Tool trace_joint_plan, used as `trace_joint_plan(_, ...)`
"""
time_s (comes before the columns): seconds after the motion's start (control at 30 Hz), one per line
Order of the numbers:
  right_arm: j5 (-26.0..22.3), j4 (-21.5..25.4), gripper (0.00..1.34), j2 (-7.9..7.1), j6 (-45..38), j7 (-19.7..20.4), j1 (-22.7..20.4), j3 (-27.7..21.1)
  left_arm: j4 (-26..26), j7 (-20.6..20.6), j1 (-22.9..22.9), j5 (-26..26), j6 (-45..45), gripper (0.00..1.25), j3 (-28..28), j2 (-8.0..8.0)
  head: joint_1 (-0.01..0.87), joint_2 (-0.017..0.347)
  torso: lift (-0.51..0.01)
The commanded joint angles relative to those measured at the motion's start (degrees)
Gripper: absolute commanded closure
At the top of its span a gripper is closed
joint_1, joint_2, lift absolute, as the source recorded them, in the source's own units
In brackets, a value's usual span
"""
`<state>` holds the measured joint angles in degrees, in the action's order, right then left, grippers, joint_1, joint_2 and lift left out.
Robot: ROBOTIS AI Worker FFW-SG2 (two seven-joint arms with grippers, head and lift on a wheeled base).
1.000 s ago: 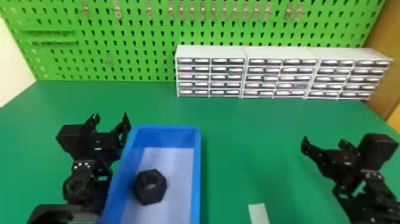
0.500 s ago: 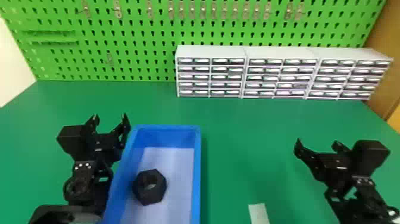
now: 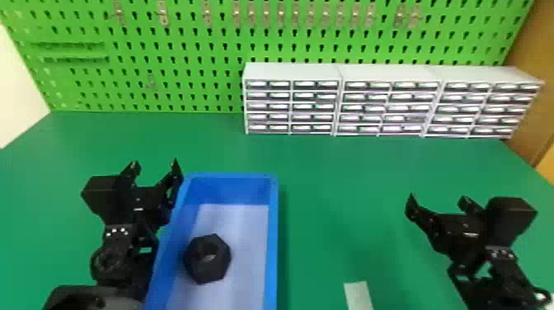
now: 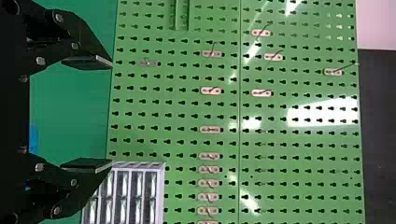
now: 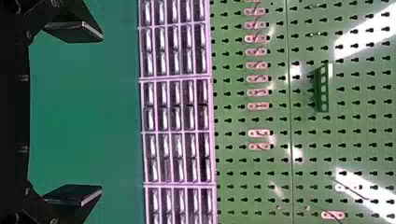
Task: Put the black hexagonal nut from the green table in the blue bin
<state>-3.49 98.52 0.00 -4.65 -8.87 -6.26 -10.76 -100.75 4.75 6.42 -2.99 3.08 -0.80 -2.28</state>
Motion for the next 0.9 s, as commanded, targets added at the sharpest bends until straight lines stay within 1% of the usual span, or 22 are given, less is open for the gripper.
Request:
trace_joint_plan(0.0, 0.6, 0.0, 0.15, 0.05, 0.3, 0.0, 0.0, 0.5, 0.1, 0.0, 0.0, 0.0, 0.0, 0.50, 0.1, 0.00, 0.657, 0.057, -0.095)
trace_joint_plan(0.87, 0.7, 0.0, 0.15, 0.05, 1.2, 0.0, -0.1, 0.5, 0.1, 0.0, 0.1, -0.2, 0.0, 0.50, 0.4, 0.00, 0.657, 0.057, -0.095)
